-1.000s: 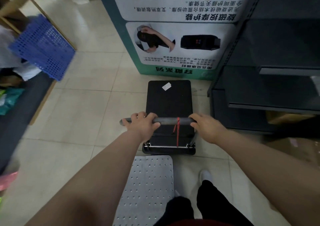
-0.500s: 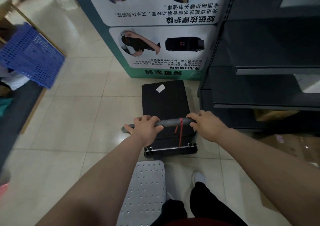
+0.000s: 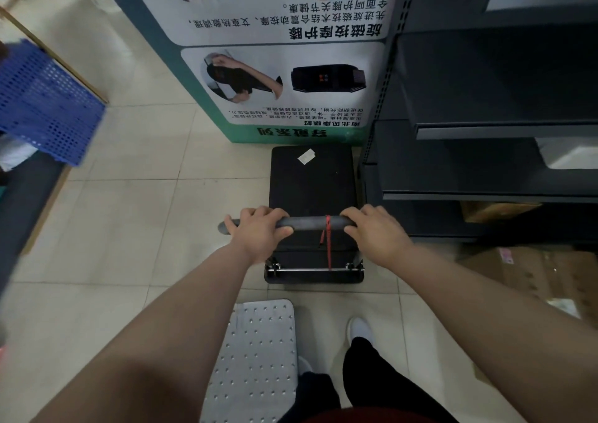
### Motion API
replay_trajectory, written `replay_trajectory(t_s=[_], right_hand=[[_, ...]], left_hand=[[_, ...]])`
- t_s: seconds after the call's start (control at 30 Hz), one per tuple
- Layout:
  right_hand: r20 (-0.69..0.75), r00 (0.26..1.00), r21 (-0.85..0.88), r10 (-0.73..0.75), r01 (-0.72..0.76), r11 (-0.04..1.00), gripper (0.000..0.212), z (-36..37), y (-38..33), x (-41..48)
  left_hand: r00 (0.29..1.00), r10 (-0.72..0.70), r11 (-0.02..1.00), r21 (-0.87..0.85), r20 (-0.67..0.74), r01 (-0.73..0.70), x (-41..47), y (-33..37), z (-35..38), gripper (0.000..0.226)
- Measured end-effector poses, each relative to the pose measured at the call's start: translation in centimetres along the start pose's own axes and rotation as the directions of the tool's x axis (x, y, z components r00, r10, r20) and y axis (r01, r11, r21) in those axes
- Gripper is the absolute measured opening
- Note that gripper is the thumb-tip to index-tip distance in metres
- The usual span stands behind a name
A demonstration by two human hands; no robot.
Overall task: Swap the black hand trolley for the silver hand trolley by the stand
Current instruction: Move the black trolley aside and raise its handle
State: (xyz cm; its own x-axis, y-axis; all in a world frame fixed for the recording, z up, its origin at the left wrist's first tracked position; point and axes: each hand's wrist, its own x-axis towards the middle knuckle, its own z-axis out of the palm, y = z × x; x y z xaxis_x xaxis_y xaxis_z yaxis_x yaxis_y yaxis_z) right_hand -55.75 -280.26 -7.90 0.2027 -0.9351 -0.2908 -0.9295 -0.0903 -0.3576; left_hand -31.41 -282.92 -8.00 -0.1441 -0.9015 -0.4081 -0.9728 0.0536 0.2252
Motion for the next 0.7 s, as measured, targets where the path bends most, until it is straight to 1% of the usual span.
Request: replay_trajectory(t_s=[0.13,0.3,0.43,0.57,0.7], right_hand=[[0.005,1.000,0.004,0.007,-0.007,1.000,0.031,-0.3,-0.1,0.2],[0.050,0.999,0.002,0.010,-0.010,1.000,0.032,-0.7,-0.5,0.3],[0.065,0.998,0.002,0.019,-0.019,1.000,0.032,-0.6,-0.9,0.4],[0.050,0.998,0.015,0.044,-0.045,0.999,0.031,-0.6,-0.4,0.2],[0.032,0.997,0.011,0.067,-0.068,0.998,0.032,-0.8,0.4,-0.1]], left_hand=[[0.999,-0.006,1.000,0.002,0.054,0.005,0.7,-0.1,-0.6,0.028],[0.998,0.011,1.000,-0.014,0.055,-0.010,1.0,-0.5,-1.0,0.027],[0.996,0.017,1.000,-0.021,0.082,-0.016,1.5,-0.8,-1.6,0.025],[0.999,0.037,0.999,0.002,0.038,-0.037,1.2,-0.1,-1.2,0.028],[0.999,0.046,0.996,0.075,-0.023,-0.044,0.8,1.3,-0.4,0.031]])
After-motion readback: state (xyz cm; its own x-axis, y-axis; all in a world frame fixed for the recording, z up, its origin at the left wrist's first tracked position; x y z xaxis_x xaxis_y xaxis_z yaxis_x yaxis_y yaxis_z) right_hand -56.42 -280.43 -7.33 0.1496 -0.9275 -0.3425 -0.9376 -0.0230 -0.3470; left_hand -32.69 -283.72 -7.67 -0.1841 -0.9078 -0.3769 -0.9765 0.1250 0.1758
